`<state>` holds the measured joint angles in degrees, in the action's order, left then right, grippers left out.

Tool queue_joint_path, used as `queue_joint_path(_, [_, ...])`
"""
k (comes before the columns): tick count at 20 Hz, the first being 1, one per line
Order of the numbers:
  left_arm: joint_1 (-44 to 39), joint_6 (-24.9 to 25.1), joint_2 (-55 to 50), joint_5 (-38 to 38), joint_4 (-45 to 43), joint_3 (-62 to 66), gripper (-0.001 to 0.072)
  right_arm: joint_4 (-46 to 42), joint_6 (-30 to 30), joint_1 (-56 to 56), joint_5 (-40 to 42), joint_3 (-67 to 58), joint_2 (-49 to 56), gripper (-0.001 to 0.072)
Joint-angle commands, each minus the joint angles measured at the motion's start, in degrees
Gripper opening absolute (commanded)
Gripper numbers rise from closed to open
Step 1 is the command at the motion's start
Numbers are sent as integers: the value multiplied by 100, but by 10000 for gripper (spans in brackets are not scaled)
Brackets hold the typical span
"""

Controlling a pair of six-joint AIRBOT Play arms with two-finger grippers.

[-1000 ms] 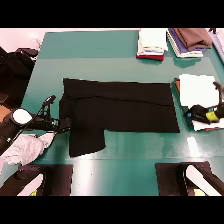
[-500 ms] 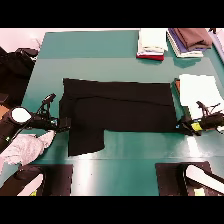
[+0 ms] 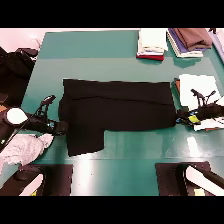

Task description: Fold the shirts.

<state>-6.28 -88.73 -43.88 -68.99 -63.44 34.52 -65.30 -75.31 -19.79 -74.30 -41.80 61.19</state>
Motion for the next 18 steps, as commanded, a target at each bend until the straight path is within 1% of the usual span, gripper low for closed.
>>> queue_joint_path(1, [-125, -352, 796, -570, -31, 24, 21, -798, -9, 0, -883, -83, -896, 15])
queue_joint_path(3, [-122, -479, 1209, -1008, -24, 24, 22, -1082, -33, -22, -1154, -83, -1364, 15])
queue_joint_path(4, [-122, -479, 1333, -1102, -24, 31, 22, -1169, -50, -20, -1108, -83, -1574, 15])
queue_joint_path(6, [-122, -444, 1270, -986, -114, 168, 21, -1143, -76, -15, -791, -85, -1781, 14])
queue_joint_path(8, [-122, -339, 984, -507, -238, 422, 22, -1071, -184, -15, -603, -131, -1604, 15])
queue_joint_path(10, [-122, -81, 485, 50, -393, 765, 22, -1075, -208, 15, -516, -376, -1158, 14])
queue_joint_path(12, [-122, 122, -249, 603, -450, 1207, 23, -1075, -227, 149, -328, -817, -640, 14])
queue_joint_path(15, [-122, 125, -1523, 1272, -756, 2044, 23, -1073, -426, 433, -79, -1655, 208, 15])
queue_joint_path(18, [-122, 111, -2583, 1491, -765, 2802, 24, -1071, -527, 586, -83, -2461, 1060, 15])
